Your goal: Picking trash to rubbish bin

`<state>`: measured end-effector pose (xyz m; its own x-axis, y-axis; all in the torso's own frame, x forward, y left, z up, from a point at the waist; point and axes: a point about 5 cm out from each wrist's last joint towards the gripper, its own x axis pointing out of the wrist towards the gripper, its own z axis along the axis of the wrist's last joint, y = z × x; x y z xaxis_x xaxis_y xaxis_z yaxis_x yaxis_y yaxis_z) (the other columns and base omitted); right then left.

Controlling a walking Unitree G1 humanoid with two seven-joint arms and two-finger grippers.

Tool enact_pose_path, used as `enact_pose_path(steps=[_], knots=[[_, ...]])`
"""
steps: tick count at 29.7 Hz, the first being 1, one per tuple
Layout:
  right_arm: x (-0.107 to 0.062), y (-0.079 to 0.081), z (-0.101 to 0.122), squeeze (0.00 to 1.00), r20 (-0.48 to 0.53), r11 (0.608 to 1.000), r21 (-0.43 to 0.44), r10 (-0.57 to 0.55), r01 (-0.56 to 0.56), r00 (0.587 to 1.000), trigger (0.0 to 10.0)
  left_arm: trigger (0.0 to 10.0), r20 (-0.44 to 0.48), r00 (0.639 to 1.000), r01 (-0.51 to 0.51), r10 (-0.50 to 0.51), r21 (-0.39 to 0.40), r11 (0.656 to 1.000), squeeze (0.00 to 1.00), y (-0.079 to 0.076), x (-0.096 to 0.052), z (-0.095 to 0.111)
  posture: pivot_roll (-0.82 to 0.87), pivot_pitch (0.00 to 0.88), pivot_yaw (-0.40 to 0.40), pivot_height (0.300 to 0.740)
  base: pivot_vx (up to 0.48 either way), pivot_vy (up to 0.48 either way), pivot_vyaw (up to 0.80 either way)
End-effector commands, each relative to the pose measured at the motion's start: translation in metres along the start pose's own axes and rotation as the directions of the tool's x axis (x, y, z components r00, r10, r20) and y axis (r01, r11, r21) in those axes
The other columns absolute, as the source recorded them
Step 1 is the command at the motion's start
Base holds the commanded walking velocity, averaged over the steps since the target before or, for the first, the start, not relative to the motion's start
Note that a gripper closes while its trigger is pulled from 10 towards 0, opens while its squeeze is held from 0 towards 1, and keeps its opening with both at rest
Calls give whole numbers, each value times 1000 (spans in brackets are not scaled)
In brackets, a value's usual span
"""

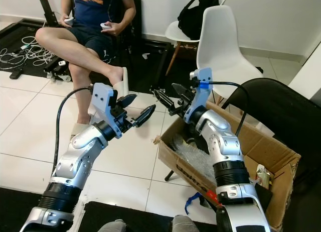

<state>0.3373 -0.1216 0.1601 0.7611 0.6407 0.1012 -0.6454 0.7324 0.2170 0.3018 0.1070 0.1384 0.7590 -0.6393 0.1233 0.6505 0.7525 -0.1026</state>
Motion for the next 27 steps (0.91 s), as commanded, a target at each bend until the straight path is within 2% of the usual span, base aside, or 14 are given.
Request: enact_pose_path(steps=[1,27], knots=[[-1,-1,-2,0,-18,1000,-8,-2,2,1000,10000,10000,0,1000,0,0,-1,1000,0,-1,-1,-1,-26,0,-44,740,0,0,0],[-2,2,-3,0,-17,999,-28,25,-26,1000,10000,10000,-4,1000,10,-10,-2,1000,0,-1,-1,-2,-26,0,-43,740,0,0,769]])
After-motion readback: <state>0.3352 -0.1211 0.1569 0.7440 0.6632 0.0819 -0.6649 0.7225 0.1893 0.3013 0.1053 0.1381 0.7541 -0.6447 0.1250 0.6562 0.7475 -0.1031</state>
